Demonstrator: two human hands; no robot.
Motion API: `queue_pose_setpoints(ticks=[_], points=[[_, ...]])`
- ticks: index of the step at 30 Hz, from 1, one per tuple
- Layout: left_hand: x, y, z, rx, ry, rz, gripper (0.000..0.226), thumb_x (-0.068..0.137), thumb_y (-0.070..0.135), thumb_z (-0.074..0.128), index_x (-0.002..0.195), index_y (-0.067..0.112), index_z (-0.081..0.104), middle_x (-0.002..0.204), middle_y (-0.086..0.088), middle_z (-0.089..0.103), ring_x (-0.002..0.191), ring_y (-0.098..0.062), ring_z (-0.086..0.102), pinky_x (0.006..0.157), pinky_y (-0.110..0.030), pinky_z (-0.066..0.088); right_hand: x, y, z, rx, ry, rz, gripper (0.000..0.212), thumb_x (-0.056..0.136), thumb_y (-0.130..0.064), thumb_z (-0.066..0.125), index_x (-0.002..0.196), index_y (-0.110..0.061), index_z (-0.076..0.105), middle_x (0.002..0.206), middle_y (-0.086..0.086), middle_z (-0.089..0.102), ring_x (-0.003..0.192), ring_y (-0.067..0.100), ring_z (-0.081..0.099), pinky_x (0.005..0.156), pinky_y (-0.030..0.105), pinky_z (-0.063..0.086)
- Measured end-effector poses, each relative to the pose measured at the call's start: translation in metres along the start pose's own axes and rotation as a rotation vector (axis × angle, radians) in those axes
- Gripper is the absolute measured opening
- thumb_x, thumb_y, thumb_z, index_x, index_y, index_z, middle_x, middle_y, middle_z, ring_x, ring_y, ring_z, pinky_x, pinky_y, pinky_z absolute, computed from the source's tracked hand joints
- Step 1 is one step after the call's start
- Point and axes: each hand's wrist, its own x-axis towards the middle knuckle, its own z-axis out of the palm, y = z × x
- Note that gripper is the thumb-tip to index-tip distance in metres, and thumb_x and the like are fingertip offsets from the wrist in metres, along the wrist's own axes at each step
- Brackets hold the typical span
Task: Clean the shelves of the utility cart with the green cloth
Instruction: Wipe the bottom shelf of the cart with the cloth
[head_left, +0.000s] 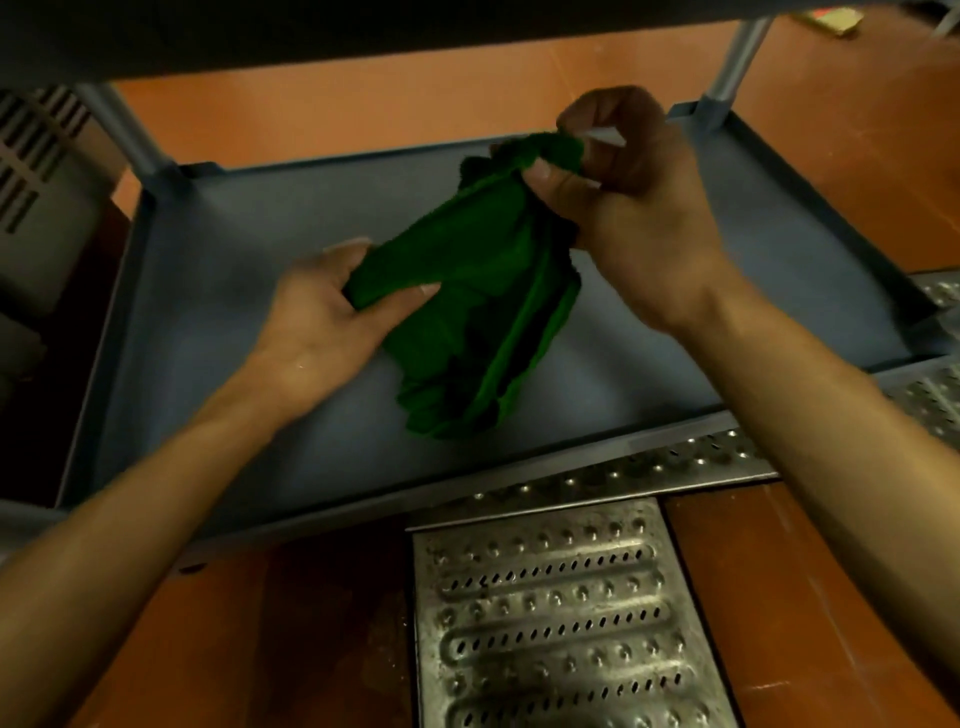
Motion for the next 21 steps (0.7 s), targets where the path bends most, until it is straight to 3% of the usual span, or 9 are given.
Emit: queue_pose_setpoints(ticks=[3,5,7,9,11,15,19,21], points=[[0.003,0.004,-0.021,0.079,0.023,-0.021,0.033,0.082,0.045,0.075,0.081,0.014,0.065,0.074,-0.007,0.07,0.059,0.001,0.058,0.06,-0.03,0.051,0.007,0.006,-0.004,-0.379,-0.095,-0.039,0.029,0.088,0.007,0.057,0.105,-0.016,0.051,0.098,0.004,0.067,0.09,0.016,0.069,0.073,0.044,0.06],[0.006,0.006,-0.032,0.178,0.044,-0.04,0.027,0.086,0.037,0.074,0.071,0.027,0.054,0.063,0.009,0.063,0.055,0.012,0.056,0.052,-0.013,0.043,0.012,0.013,0.003,-0.527,-0.161,-0.027,0.035,0.084,0.008,0.052,0.107,-0.019,0.055,0.098,0.004,0.068,0.087,0.017,0.067,0.074,0.048,0.057],[0.006,0.008,-0.042,0.231,0.043,-0.054,0.03,0.088,0.031,0.072,0.069,0.026,0.049,0.064,0.01,0.056,0.055,0.016,0.055,0.051,-0.012,0.043,0.016,0.018,0.01,-0.583,-0.196,-0.015,0.04,0.082,0.006,0.049,0.112,-0.019,0.056,0.096,0.008,0.068,0.084,0.024,0.066,0.072,0.05,0.056],[0.007,0.01,-0.053,0.222,0.036,-0.074,0.024,0.089,0.029,0.071,0.075,0.021,0.054,0.07,0.011,0.055,0.054,0.018,0.055,0.051,-0.006,0.043,0.02,0.019,0.019,-0.587,-0.199,-0.031,0.042,0.082,0.005,0.048,0.115,-0.019,0.055,0.095,0.012,0.067,0.084,0.026,0.066,0.073,0.051,0.055],[0.014,0.008,-0.068,0.216,0.042,-0.106,0.021,0.087,0.033,0.073,0.094,0.017,0.061,0.078,0.012,0.061,0.057,0.018,0.057,0.053,-0.003,0.045,0.029,0.019,0.031,-0.587,-0.176,-0.064,0.042,0.082,0.004,0.047,0.117,-0.018,0.055,0.097,0.012,0.067,0.085,0.025,0.065,0.074,0.049,0.055],[0.039,-0.013,-0.092,0.31,0.043,-0.165,0.043,0.079,0.044,0.078,0.111,0.019,0.064,0.096,0.002,0.069,0.073,0.005,0.063,0.065,-0.014,0.054,0.067,0.033,0.064,-0.721,-0.099,-0.105,0.041,0.083,0.001,0.05,0.121,-0.013,0.056,0.101,0.011,0.068,0.087,0.026,0.066,0.077,0.043,0.054],[0.049,-0.043,-0.09,0.377,-0.001,-0.213,0.065,0.073,0.047,0.082,0.125,0.014,0.059,0.126,-0.007,0.064,0.112,-0.02,0.062,0.095,-0.037,0.053,0.075,0.07,0.088,-0.929,-0.298,0.082,0.048,0.087,-0.009,0.057,0.135,-0.011,0.049,0.132,0.016,0.053,0.117,0.032,0.055,0.099,0.038,0.046],[0.043,-0.059,-0.083,0.515,-0.017,-0.256,0.061,0.082,0.047,0.076,0.131,0.014,0.057,0.135,-0.01,0.059,0.122,-0.029,0.056,0.101,-0.038,0.046,0.054,0.089,0.099,-1.003,-0.361,-0.001,0.052,0.086,-0.023,0.056,0.137,-0.011,0.05,0.138,0.019,0.046,0.124,0.038,0.048,0.105,0.045,0.042]])
